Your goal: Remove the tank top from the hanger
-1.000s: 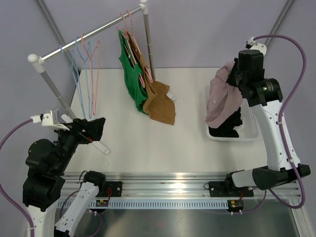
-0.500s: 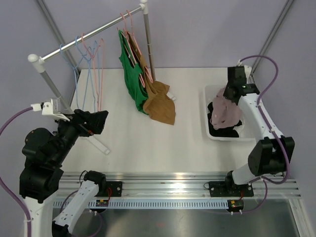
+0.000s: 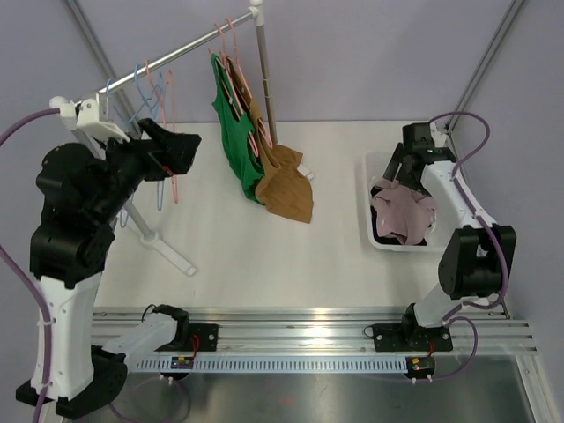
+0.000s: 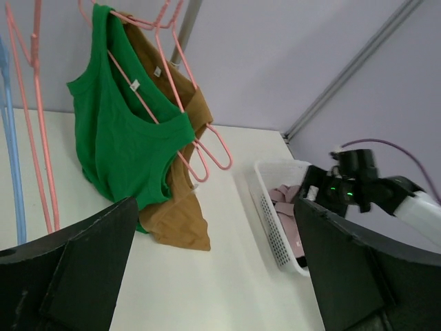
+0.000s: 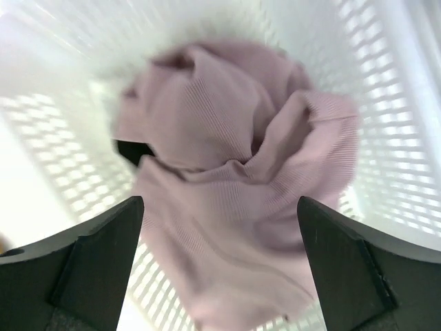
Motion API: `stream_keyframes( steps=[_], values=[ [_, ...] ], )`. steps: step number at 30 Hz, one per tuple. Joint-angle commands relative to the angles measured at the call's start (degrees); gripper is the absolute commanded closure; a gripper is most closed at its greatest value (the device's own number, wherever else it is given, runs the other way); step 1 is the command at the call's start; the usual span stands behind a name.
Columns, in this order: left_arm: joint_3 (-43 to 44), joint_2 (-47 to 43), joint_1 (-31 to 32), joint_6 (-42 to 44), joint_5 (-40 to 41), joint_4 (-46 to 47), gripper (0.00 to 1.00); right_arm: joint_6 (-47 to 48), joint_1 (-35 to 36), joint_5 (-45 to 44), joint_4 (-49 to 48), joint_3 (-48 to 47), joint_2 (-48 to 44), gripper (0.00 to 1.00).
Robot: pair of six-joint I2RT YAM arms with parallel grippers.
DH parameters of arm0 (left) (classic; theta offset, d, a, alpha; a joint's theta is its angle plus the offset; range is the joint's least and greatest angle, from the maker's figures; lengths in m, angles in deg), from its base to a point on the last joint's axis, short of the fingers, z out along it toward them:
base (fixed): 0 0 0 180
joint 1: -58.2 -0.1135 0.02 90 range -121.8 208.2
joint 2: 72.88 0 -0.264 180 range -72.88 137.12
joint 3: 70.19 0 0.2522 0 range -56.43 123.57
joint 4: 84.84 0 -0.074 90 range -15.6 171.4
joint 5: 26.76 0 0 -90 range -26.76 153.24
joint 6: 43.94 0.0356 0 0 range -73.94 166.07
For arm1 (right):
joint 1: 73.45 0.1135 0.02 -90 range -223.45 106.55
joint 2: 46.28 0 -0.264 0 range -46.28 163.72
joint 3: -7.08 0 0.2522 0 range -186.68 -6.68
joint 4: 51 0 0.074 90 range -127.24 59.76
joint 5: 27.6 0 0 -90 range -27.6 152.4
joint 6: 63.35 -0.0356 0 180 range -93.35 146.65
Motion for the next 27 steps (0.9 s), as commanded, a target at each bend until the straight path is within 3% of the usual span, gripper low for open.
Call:
stream_keyframes(
  steps=[1,5,9,12,16,20,26,27],
  values=[
    [7.01,6.19,1.62,1.52,7.80,-2.08,0.01,0.87,-0.26,-4.05,6.40,-10.39,-10.48,0.01],
    [15.03,16.98,10.83,3.45,21.42,-5.07,0.01,1.67,-0.34,1.90,5.29,-9.99,-19.35,0.00],
    [24.34,27.27,14.63,4.15,29.15,-8.05,0.01,0.09,-0.34,26.20,-3.76,0.20,-31.13,0.00],
    [31.29,34.47,15.34,4.33,33.64,-10.25,0.01,-2.90,-0.34,33.88,-7.63,7.32,-35.88,0.01],
    [33.24,39.41,15.34,5.30,37.34,-8.69,0.01,-3.70,-0.26,39.00,-8.69,12.86,-39.49,0.00],
    [31.92,42.41,15.34,5.91,38.14,-4.47,0.13,-3.87,-0.34,43.31,-9.21,14.54,-42.57,0.01],
    [36.04,49.08,14.64,7.41,40.69,-2.00,0.20,-3.35,-0.26,46.40,-9.13,15.95,-44.24,0.01],
    [36.40,49.62,14.46,7.84,40.86,-1.30,0.26,-3.34,-0.26,46.31,-9.13,16.39,-44.33,0.01]
  ],
)
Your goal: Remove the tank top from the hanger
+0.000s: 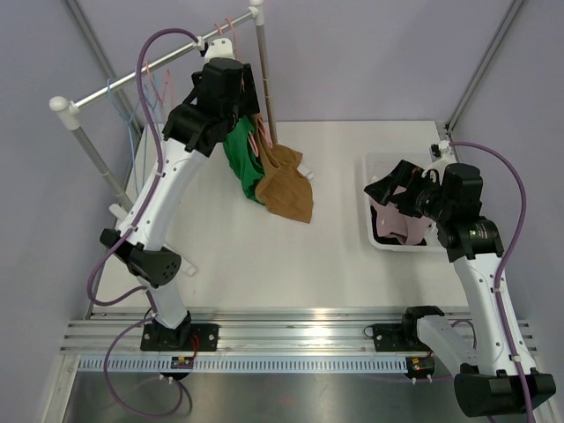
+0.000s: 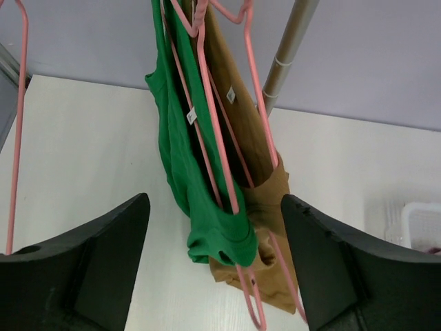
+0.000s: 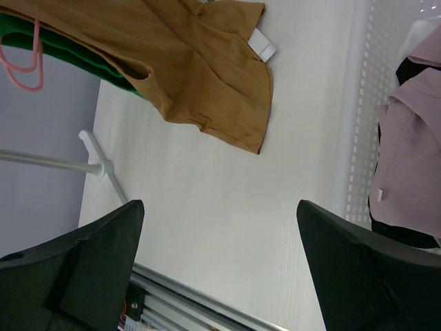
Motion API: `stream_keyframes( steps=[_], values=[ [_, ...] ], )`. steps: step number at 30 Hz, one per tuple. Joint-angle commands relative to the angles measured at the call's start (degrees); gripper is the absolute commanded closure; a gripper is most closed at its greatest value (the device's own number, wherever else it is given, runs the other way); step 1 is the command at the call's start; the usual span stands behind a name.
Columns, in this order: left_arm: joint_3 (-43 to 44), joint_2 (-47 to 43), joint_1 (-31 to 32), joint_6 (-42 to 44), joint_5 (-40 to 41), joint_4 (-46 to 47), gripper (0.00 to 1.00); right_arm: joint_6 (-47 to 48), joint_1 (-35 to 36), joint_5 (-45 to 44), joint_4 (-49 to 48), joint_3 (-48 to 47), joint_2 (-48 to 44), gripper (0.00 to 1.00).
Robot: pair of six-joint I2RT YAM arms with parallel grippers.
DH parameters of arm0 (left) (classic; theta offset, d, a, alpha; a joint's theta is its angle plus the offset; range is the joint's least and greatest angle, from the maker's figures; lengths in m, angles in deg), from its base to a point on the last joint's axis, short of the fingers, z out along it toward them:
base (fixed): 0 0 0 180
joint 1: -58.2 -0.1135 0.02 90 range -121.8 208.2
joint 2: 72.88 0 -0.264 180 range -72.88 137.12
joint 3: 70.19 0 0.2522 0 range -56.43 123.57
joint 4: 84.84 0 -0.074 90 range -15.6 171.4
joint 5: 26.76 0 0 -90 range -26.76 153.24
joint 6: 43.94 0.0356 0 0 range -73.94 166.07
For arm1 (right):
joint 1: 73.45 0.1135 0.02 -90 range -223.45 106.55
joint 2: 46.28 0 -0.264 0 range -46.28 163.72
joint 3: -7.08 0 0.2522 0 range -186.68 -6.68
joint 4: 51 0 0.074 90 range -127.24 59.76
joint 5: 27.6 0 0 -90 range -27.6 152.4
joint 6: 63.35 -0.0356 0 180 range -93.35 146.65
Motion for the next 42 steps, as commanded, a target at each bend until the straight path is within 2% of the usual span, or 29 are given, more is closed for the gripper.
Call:
stream_keyframes(
  steps=[1,6,10,12,14,16,18,20,24,34,42],
  values=[
    [4.40,2.36,-0.64,1.81,3.42,5.19,0.28,0.04,0.01,3.89,-2.51,0.61,-1.38,0.01],
    [5.11,5.88,-2.40,1.03,4.21,5.19,0.43,-0.13,0.01,4.94,-3.03,0.96,-2.26,0.01],
    [3.27,6.50,-3.54,0.50,3.34,6.25,0.46,0.04,0.01,5.12,-3.03,0.79,-2.44,0.00],
    [3.35,6.85,-3.89,0.50,3.16,6.43,0.55,0.22,-0.08,5.21,-2.86,0.87,-2.26,0.01],
    [3.70,7.03,-3.98,0.50,2.81,6.16,0.72,0.40,0.01,5.21,-3.03,1.05,-2.26,0.01],
    [4.40,6.59,-3.98,0.24,2.28,5.99,0.78,0.40,0.01,5.21,-3.21,1.23,-2.53,0.00],
    [4.49,5.54,-3.81,-0.03,2.89,6.07,0.94,0.48,0.01,5.56,-3.21,1.23,-2.61,0.00],
    [3.79,3.27,-3.63,-0.38,3.25,7.47,1.00,0.66,0.01,6.08,-3.30,1.14,-2.79,0.01],
    [1.60,-0.17,-3.19,-0.56,4.30,10.90,1.00,0.66,-0.08,6.87,-3.47,1.23,-2.88,0.00],
    [3.44,-4.92,-0.12,-0.38,6.41,10.91,1.00,1.19,0.01,7.58,-3.74,0.96,-2.44,0.01],
    [-0.24,-11.25,1.64,-0.64,4.14,11.00,1.00,1.45,0.01,7.67,-3.83,0.70,-2.35,0.01]
  ],
)
